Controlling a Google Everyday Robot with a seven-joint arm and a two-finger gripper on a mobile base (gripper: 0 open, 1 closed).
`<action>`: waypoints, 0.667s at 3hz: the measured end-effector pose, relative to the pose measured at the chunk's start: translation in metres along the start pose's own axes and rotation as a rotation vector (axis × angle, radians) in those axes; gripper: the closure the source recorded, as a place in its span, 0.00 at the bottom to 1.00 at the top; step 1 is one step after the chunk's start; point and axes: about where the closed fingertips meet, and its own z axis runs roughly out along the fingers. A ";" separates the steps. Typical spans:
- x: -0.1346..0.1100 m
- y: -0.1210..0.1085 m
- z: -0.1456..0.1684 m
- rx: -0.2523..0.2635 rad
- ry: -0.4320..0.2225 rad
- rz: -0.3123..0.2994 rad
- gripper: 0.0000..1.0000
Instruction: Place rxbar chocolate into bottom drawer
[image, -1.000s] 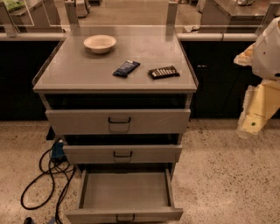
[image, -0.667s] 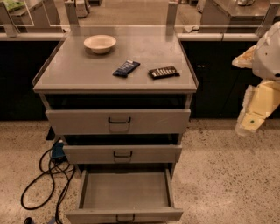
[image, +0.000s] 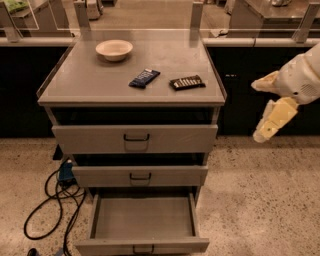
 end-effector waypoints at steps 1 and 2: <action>0.008 -0.057 0.060 -0.026 -0.060 0.016 0.00; 0.007 -0.106 0.116 0.019 -0.064 0.009 0.00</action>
Offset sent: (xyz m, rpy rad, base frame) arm 0.2192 0.0243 -0.1424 0.0189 -0.1737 -0.1008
